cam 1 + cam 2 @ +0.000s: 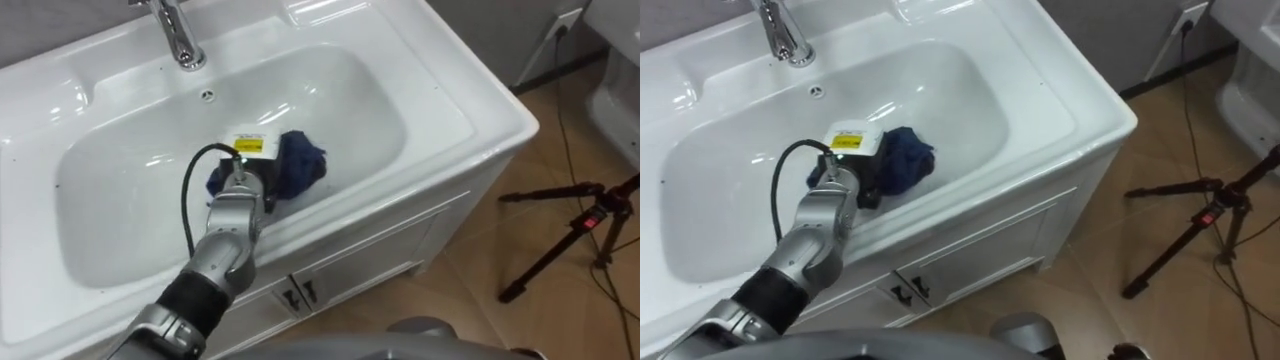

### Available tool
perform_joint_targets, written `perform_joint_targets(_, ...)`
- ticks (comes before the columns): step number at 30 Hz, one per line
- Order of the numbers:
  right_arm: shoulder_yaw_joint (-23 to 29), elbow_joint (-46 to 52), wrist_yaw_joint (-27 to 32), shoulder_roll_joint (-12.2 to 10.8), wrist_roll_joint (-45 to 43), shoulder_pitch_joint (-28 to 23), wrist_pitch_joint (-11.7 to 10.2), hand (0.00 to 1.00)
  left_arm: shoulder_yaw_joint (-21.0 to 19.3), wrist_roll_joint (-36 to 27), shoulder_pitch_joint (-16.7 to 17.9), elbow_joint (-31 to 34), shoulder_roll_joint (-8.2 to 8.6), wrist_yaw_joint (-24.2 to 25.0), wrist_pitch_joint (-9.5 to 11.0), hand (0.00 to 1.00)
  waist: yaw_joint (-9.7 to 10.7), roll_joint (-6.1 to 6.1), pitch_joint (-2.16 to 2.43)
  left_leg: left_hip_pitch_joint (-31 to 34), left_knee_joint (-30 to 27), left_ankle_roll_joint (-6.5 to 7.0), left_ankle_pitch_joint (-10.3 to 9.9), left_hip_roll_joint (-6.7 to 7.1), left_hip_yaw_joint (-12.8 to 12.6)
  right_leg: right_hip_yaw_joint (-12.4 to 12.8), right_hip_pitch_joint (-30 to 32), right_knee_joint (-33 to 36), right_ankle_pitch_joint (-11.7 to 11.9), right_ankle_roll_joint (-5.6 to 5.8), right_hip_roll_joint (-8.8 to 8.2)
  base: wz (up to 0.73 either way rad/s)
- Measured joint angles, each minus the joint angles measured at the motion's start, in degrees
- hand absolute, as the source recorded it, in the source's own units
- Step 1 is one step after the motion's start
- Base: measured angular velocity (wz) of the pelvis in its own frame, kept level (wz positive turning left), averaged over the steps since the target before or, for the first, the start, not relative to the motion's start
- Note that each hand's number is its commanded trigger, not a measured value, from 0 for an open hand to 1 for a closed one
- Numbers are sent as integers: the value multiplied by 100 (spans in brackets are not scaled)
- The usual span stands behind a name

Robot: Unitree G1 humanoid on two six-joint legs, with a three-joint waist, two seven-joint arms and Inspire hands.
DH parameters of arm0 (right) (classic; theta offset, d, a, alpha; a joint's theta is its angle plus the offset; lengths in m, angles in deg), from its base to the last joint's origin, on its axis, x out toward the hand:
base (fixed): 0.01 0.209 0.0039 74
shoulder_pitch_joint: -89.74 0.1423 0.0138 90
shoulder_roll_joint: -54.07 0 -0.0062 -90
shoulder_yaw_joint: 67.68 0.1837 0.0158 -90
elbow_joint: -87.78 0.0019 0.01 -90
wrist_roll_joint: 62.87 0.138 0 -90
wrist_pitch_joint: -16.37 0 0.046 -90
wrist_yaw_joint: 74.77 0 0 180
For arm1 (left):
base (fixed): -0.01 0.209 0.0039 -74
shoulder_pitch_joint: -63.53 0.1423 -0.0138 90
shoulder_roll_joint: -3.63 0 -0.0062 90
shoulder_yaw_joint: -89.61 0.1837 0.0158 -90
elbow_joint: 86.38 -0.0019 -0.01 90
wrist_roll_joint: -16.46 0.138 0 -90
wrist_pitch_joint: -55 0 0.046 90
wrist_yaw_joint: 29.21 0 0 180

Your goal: Wipe basin

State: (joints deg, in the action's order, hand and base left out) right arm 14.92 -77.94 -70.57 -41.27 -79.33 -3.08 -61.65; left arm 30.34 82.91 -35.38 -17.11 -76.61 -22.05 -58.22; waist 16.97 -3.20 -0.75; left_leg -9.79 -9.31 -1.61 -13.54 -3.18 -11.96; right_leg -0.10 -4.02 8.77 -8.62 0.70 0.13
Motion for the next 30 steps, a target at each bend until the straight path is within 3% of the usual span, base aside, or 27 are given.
perform_joint_targets(3,-50,-36,-66,-5,-255,30,64,0,108,-278,-245,16,8,106,47,100,34,-34,-43,24,2,0,0,-1,-22,-3,14,-12,1,1,0,0)
perform_joint_targets(13,-510,60,-338,-56,-676,244,64,0,105,-624,-409,16,-7,87,129,100,-13,-11,-65,69,14,0,0,-1,-53,12,38,-14,-2,1,4,0)
perform_joint_targets(17,-742,48,-355,-69,-686,491,59,0,96,-625,-519,18,-5,76,237,100,-123,23,-76,175,13,0,0,-2,-63,12,163,7,6,3,6,0)
perform_joint_targets(30,-938,255,-356,-141,-876,599,54,0,73,-997,-537,147,-14,-27,419,100,-444,157,-17,227,-3,1,1,-16,-55,-2,251,113,17,-3,15,-1)
